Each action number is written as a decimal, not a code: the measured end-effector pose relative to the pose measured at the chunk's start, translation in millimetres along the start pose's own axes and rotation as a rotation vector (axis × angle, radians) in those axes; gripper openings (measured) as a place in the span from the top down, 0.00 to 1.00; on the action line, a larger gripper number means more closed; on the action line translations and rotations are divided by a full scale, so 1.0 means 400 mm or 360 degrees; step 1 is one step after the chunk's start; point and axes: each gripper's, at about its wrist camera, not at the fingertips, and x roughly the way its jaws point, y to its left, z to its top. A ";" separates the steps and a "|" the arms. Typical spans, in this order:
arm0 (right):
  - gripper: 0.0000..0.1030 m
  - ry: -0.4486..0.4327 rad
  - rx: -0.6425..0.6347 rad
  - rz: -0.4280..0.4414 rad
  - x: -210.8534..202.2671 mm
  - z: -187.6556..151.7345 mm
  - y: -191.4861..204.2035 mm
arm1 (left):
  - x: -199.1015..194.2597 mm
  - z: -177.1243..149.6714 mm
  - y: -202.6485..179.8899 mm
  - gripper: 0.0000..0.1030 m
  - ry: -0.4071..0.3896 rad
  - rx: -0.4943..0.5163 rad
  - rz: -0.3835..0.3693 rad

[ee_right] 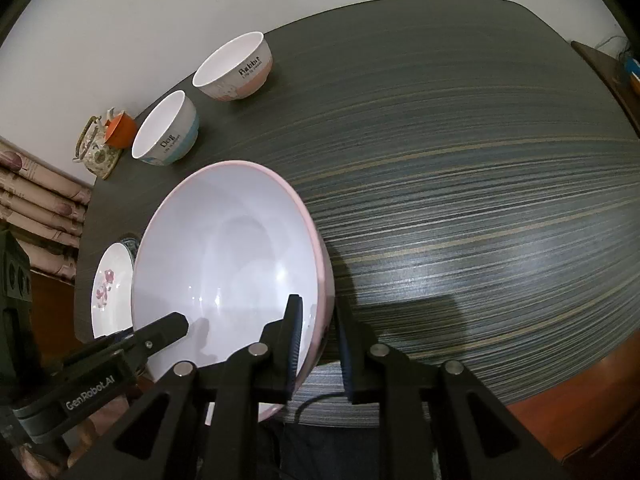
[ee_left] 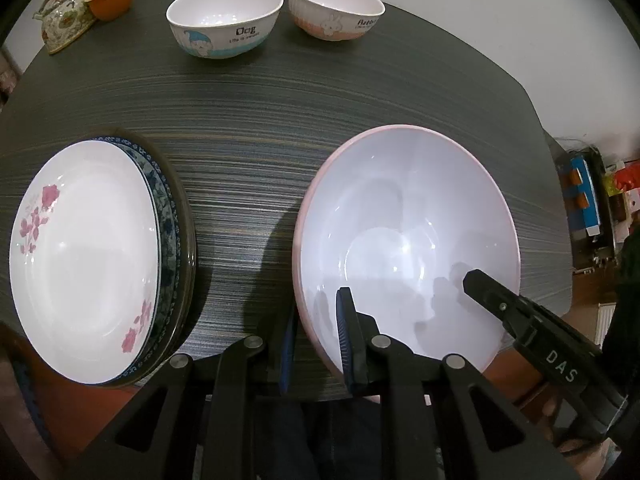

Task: Organize plates and bowls
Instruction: 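Lift the pink-rimmed bowl with both tools and carry it beside the plate stack, then lower the pink-rimmed bowl onto the table and open both tools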

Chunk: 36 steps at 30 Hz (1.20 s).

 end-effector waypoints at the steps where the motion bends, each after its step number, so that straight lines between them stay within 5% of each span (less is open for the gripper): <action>1: 0.82 0.0001 0.0001 0.0002 0.001 0.000 0.000 | 0.002 0.000 0.001 0.84 0.0004 -0.0002 0.0003; 18: 0.82 0.0006 0.0037 -0.0010 0.006 0.005 -0.013 | -0.006 0.000 -0.009 0.83 -0.0009 -0.0006 0.0027; 21: 0.72 -0.0009 0.0040 -0.0001 -0.001 0.008 -0.012 | -0.014 0.004 -0.002 0.83 -0.0021 -0.0020 0.0023; 36: 0.66 -0.0154 0.0036 0.0016 -0.072 0.058 0.004 | -0.116 0.034 0.064 0.54 -0.0195 -0.0082 -0.0012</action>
